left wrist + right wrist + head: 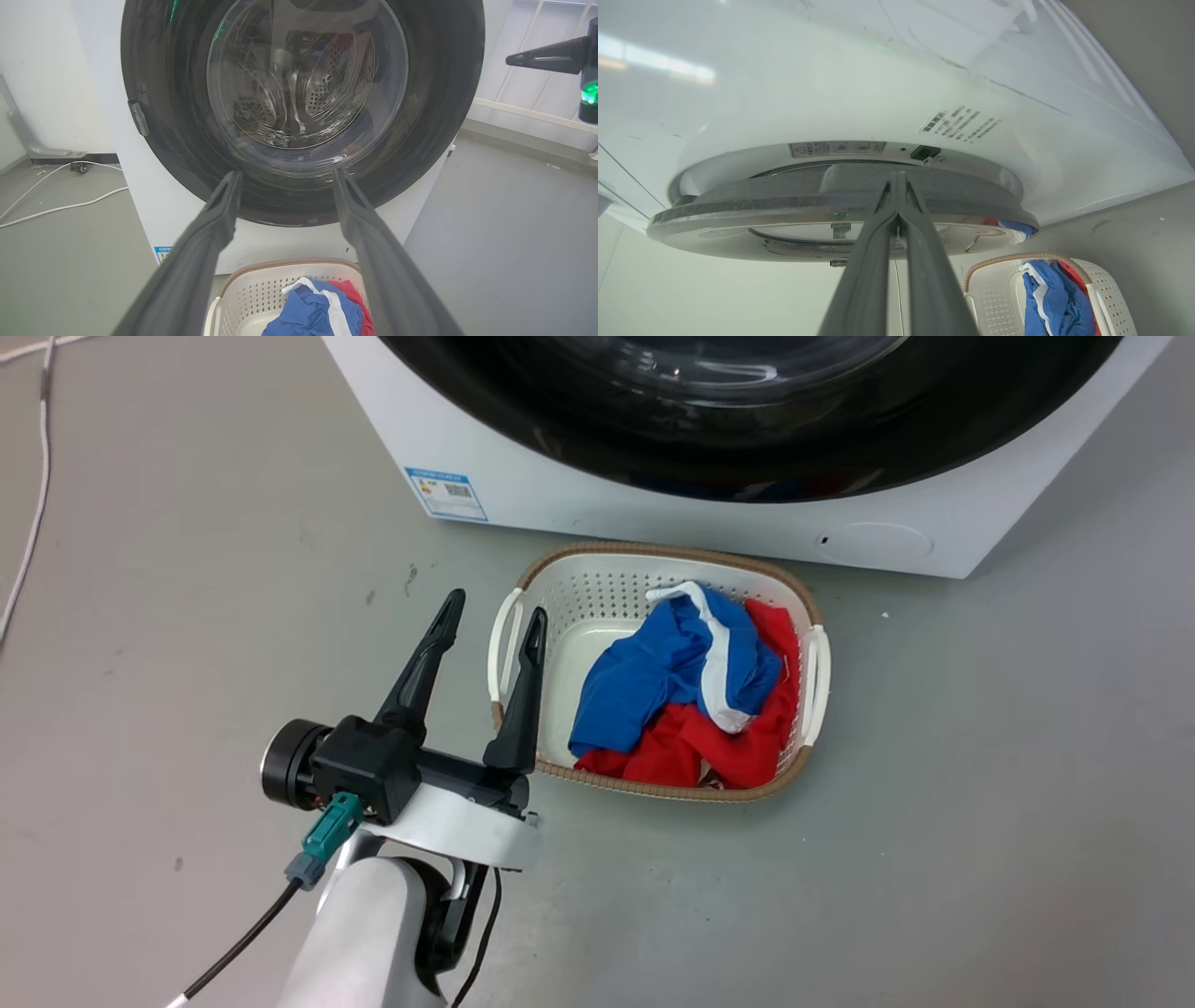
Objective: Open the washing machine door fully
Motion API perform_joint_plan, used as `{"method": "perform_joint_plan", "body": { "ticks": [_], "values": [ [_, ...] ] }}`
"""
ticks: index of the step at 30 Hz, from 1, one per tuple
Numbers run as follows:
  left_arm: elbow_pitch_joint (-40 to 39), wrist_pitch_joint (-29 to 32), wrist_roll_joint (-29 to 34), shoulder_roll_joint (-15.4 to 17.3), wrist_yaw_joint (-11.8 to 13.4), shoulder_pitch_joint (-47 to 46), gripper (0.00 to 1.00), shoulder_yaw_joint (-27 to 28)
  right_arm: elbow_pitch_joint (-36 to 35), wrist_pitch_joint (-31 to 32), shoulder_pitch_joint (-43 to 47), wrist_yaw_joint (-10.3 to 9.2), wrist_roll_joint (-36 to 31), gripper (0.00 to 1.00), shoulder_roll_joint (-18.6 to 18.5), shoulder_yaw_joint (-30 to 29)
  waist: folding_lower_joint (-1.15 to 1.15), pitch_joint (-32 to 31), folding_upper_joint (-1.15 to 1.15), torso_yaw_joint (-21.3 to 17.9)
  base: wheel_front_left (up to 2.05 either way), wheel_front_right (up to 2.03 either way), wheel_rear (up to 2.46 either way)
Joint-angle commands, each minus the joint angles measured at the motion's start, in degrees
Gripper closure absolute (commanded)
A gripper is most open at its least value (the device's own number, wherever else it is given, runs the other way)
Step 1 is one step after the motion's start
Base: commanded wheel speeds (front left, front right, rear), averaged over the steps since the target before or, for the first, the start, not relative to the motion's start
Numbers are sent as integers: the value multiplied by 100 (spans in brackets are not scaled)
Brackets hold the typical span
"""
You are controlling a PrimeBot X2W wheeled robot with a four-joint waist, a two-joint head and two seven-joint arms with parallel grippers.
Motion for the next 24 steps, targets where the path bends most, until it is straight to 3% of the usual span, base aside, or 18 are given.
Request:
{"method": "perform_joint_plan", "body": {
  "ticks": [1, 16, 24],
  "values": [
    [-23, -14, 24, -9, -9, -94, 0, -22, 34, 10, -164, 2, -63, 100, 61, 44, -1, 106, 0, 90, 0, 0, 0],
    [-251, -14, -100, -17, 58, -270, 0, -200, -16, 99, -968, 2, -659, 100, 120, 270, -1, 605, 0, 382, 0, 0, 0],
    [-232, -14, -154, -18, 138, -334, 0, -270, -70, 649, -1006, 9, -741, 100, 186, 360, -1, 655, 0, 378, 0, 0, 0]
  ]
}}
